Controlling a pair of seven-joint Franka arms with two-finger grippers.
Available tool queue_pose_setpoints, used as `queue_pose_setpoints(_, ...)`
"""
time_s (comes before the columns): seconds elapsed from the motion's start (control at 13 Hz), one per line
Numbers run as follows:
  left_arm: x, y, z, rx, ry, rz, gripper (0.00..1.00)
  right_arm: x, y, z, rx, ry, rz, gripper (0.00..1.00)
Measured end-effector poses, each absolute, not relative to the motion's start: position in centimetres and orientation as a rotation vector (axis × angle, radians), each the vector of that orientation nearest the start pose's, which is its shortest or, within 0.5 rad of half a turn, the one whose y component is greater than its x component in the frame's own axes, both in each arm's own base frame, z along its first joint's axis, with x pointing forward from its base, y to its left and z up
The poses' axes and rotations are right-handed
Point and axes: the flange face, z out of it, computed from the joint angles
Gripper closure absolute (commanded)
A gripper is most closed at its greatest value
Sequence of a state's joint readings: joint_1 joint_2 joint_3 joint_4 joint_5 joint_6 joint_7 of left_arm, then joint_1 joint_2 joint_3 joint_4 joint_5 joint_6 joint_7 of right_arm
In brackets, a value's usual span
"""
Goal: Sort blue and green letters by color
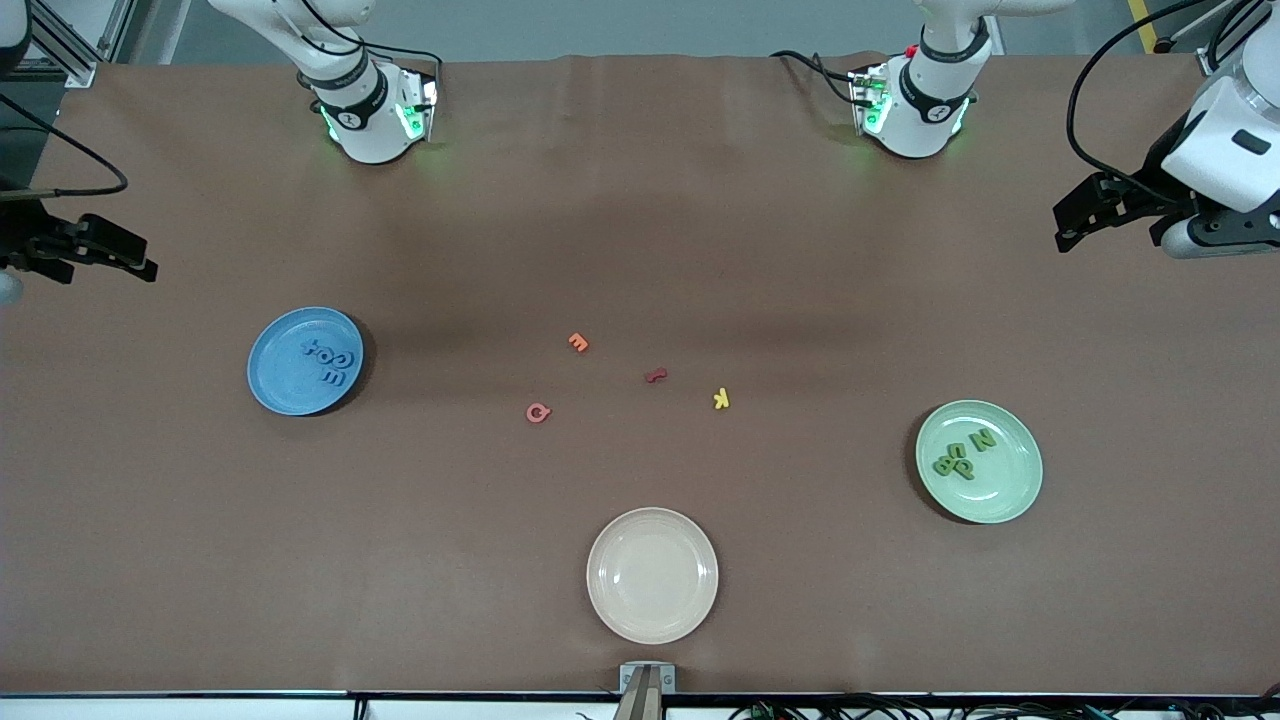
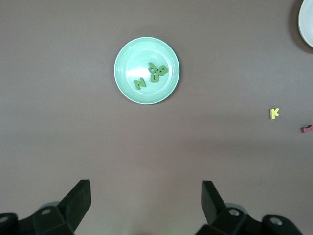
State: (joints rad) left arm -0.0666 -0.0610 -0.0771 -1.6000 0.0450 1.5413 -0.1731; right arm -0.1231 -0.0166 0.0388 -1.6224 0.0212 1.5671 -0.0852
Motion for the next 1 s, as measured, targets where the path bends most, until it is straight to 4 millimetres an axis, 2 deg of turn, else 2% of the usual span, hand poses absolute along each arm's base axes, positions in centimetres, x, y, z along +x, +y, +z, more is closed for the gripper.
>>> queue_pose_setpoints(0.38,52.7,-7.3,64.0,-3.091,-0.046,0.002,0.00,54.8,-3.1,62.1,-3.120,-0.034,0.018,0.00)
queue_pose_setpoints(0.61,52.6,-7.4,63.9,-3.090,-0.042,0.012,0.00,54.8,-3.1,63.2,-3.122,-0.037,-0.019,0.00)
queue_pose_setpoints(1.0,52.7,-7.5,63.7,-3.089,-0.039,0.017,0.00,54.8,-3.1,63.4,-3.122,-0.037,-0.024,0.00)
